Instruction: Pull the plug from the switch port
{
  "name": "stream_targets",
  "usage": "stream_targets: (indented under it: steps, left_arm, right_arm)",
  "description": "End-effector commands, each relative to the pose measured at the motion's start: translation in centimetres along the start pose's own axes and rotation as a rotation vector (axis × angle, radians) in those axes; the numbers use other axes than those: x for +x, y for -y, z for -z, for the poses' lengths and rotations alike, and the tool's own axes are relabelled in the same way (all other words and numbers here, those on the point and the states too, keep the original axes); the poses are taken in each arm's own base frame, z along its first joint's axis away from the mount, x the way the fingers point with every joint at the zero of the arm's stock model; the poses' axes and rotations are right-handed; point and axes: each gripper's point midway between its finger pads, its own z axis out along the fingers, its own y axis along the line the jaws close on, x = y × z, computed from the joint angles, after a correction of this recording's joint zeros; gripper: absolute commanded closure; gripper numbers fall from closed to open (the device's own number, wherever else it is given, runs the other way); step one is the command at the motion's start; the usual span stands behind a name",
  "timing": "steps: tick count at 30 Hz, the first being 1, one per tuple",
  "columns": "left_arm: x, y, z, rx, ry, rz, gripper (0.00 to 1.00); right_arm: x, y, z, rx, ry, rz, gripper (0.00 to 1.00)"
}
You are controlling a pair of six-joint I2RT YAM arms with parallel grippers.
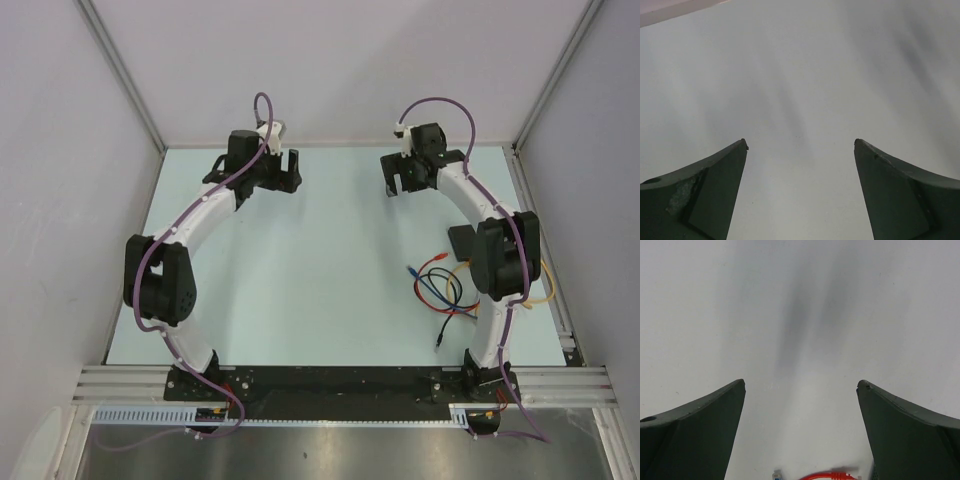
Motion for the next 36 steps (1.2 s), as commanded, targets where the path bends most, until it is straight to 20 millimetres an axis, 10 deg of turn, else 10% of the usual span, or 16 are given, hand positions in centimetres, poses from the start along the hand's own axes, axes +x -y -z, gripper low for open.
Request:
stream_targets:
  steps: [1, 22, 36]
  left_arm:
    - [-1.8, 0.3, 0.3, 0.002, 0.057, -0.032, 0.06]
    - [-1.3, 0.7, 0.4, 0.005, 0.052, -0.034, 0.06]
    - [-2.6, 0.5, -0.6, 0.001, 0.067, -0.051, 0.07]
  right_arm:
    - [-1.3, -0.5, 0.4, -0.003, 0.052, -0.013, 0.0]
    - [0.3, -1.0, 0.2, -0.02, 0.004, 0.123, 0.0]
    - [8.0, 8.7, 6.4, 0.023, -0.175, 0.157, 0.0]
